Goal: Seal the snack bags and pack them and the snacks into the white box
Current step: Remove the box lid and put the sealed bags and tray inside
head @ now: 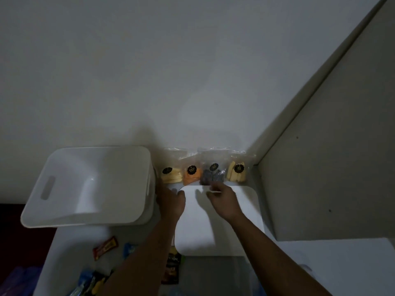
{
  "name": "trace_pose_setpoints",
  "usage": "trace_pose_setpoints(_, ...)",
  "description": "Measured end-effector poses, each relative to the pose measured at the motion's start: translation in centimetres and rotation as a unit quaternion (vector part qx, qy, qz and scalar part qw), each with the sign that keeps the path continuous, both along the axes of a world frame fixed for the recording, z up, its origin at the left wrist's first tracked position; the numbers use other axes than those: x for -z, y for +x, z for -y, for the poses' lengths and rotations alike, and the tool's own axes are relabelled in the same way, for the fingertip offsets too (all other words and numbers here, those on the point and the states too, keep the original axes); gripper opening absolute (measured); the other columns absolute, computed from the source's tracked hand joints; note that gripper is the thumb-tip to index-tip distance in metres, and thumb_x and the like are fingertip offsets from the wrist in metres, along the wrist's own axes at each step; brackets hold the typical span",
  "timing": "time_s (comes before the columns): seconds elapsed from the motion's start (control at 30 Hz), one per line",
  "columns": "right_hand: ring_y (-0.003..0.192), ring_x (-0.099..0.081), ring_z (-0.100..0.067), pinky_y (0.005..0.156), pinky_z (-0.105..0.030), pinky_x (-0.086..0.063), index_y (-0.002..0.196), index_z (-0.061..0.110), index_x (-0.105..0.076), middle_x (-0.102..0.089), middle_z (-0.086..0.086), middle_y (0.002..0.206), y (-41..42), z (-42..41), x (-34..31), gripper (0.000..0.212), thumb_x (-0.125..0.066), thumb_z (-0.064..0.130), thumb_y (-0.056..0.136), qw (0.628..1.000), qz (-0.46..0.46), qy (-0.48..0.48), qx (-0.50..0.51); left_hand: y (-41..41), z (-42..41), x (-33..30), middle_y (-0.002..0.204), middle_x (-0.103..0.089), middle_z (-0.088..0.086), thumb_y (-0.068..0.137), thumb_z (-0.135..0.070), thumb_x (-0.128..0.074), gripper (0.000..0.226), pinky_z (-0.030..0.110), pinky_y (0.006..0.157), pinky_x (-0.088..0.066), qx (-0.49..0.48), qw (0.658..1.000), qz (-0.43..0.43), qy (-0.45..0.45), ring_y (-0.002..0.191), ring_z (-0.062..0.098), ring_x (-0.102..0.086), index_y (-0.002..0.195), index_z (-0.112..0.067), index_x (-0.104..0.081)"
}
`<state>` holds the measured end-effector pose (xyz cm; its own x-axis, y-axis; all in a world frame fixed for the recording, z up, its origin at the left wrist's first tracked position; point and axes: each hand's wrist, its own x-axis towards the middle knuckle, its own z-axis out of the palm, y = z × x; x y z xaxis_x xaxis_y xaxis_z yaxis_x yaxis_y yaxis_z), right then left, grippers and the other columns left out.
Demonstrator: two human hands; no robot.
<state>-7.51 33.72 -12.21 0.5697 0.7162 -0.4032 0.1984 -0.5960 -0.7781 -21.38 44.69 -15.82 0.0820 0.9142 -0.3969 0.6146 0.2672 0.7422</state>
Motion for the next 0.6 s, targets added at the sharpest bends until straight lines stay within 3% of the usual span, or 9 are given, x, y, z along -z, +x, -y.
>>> trace_pose_setpoints(0.1, 0.1, -0.066, -0.014, 0.084, -0.022, -0.049, 0.119, 0.018, -0.073, -0.072, 0.003, 0.107, -1.4, -4.6, 0.4, 0.025, -0.067, 0.018, 0.094, 0.996, -0.035, 0.03, -0.074, 1.1, -2.0, -0.2, 0.156, -0.035, 0.019, 0.087, -0.011, -0.065, 0.086, 0.049, 0.109, -0.044, -0.029, 0.999, 0.023, -0.009, 0.137, 0.04, -0.045, 0.158, -0.015, -0.016)
trace_pose_setpoints(0.17, 0.101, -0.067, -0.018, 0.088, -0.025, -0.054, 0.121, 0.016, -0.07, -0.073, -0.002, 0.109, -2.1, -6.7, 0.9, 0.028, -0.066, 0.018, 0.094, 0.992, -0.053, 0.025, -0.115, 1.8, -3.2, 0.3, 0.156, -0.035, 0.017, 0.084, -0.007, -0.064, 0.092, 0.049, 0.11, -0.044, -0.05, 0.997, 0.049, -0.039, 0.138, 0.038, -0.044, 0.158, -0.019, -0.011)
trace_pose_setpoints(0.23, 0.097, -0.069, -0.025, 0.086, -0.041, -0.058, 0.111, 0.023, -0.066, -0.072, -0.005, 0.105, -2.5, -8.1, 2.0, 0.022, -0.063, 0.027, 0.09, 0.993, -0.044, 0.009, -0.106, 2.6, -4.5, 1.6, 0.154, -0.038, 0.018, 0.075, -0.009, -0.06, 0.1, 0.055, 0.108, -0.045, -0.08, 0.994, 0.06, -0.052, 0.136, 0.039, -0.045, 0.158, -0.028, -0.007)
trace_pose_setpoints(0.3, 0.091, -0.07, -0.025, 0.075, -0.038, -0.056, 0.099, 0.027, -0.058, -0.071, -0.001, 0.099, -2.4, -8.9, 3.4, 0.015, -0.062, 0.037, 0.089, 0.999, -0.008, -0.014, -0.047, 3.2, -5.6, 3.5, 0.141, -0.051, 0.02, 0.068, -0.018, -0.054, 0.087, 0.059, 0.104, -0.048, -0.081, 0.994, 0.062, -0.041, 0.129, 0.041, -0.052, 0.149, -0.028, -0.023)
trace_pose_setpoints(0.4, 0.096, -0.071, -0.025, 0.074, -0.031, -0.046, 0.113, 0.026, -0.055, -0.071, 0.002, 0.103, -2.2, -9.5, 4.4, 0.046, -0.061, 0.063, 0.086, 0.997, 0.008, -0.039, 0.065, 3.6, -6.5, 5.1, 0.116, -0.063, 0.019, 0.066, -0.019, -0.05, 0.066, 0.058, 0.095, -0.054, -0.083, 0.994, 0.066, -0.007, 0.109, 0.041, -0.062, 0.131, -0.021, -0.042)
trace_pose_setpoints(0.47, 0.106, -0.067, -0.03, 0.078, -0.033, -0.043, 0.131, 0.021, -0.042, -0.067, -0.004, 0.116, -1.9, -9.9, 4.5, 0.071, -0.069, 0.064, 0.082, 0.994, -0.004, -0.046, 0.103, 4.1, -6.4, 4.3, 0.128, -0.061, 0.014, 0.063, -0.017, -0.051, 0.083, 0.054, 0.101, -0.052, -0.121, 0.988, 0.094, 0.0, 0.117, 0.036, -0.061, 0.144, -0.025, -0.035)
trace_pose_setpoints(0.53, 0.11, -0.065, -0.032, 0.081, -0.035, -0.045, 0.135, 0.019, -0.038, -0.064, -0.005, 0.121, -1.3, -10.4, 4.4, 0.08, -0.077, 0.06, 0.079, 0.991, -0.022, -0.049, 0.124, 4.6, -6.2, 3.2, 0.139, -0.055, 0.005, 0.069, -0.013, -0.053, 0.09, 0.048, 0.11, -0.046, -0.139, 0.984, 0.111, -0.005, 0.126, 0.029, -0.055, 0.154, -0.027, -0.026)
trace_pose_setpoints(0.6, 0.104, -0.064, -0.025, 0.086, -0.035, -0.051, 0.132, 0.021, -0.043, -0.064, 0.0, 0.114, -0.6, -11.1, 5.0, 0.078, -0.082, 0.057, 0.074, 0.987, -0.043, -0.05, 0.144, 4.9, -6.3, 2.7, 0.122, -0.056, -0.012, 0.079, -0.007, -0.056, 0.086, 0.039, 0.111, -0.042, -0.15, 0.983, 0.104, -0.008, 0.122, 0.018, -0.054, 0.158, -0.024, -0.024)
